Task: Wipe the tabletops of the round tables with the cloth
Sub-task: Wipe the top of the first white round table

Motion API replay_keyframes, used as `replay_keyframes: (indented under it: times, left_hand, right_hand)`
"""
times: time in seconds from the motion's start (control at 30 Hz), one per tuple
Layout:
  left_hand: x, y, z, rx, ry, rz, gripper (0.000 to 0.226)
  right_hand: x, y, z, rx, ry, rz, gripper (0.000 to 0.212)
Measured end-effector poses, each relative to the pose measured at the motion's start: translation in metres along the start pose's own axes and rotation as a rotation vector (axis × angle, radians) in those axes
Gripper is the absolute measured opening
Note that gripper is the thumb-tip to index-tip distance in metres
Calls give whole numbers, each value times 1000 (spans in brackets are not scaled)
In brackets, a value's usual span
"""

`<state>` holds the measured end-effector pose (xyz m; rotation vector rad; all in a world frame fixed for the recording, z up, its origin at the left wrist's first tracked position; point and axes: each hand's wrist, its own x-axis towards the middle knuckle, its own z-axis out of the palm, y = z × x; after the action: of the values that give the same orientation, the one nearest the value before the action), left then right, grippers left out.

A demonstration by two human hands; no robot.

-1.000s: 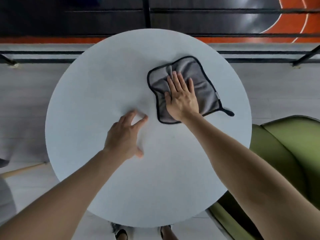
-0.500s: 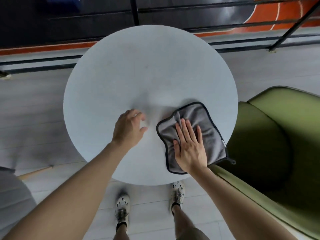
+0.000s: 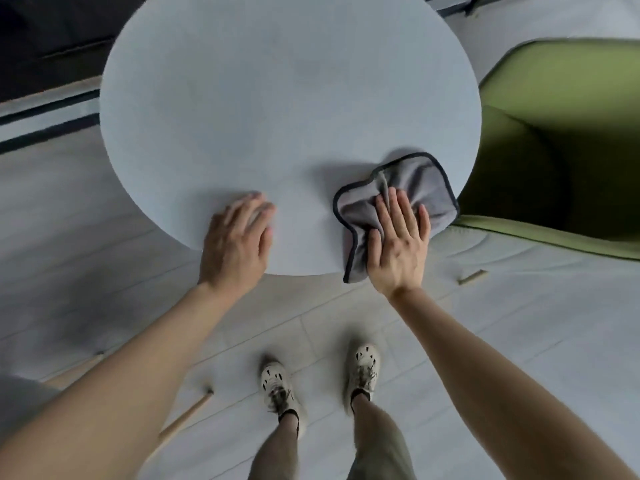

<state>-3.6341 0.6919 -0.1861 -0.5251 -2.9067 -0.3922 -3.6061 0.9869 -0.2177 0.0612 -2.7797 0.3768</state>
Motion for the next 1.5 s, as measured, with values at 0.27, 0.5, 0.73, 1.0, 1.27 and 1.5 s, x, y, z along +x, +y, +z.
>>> replay_keyframes:
  times: [0.27,0.5,0.73,1.0,1.27,1.5]
  left_hand:
    - [-6,-9,21,22,130,33,40]
    - [-17,-34,11,-159,141,-21,43]
    - [-76,-89,5,-43,107,-85,49]
    - [-83,-82,-11,-27,-15,-107,78]
    - [-49,-141,-38,-99,-12,8,63]
    - [-11,-186,-40,-100,-84,-41,73]
  right_hand:
    - [-27,-40,29,3,212,-40,55]
    - [-34,-19,1,-184,-113,-435,68]
    - [-38,-60,14,-249,-72,-446,62]
    - [-42,-157,36,-237,-135,-304,63]
    - [-23,-210,48,-226,-257,-284,69]
    - [12,-216,49,-201,-338,-435,73]
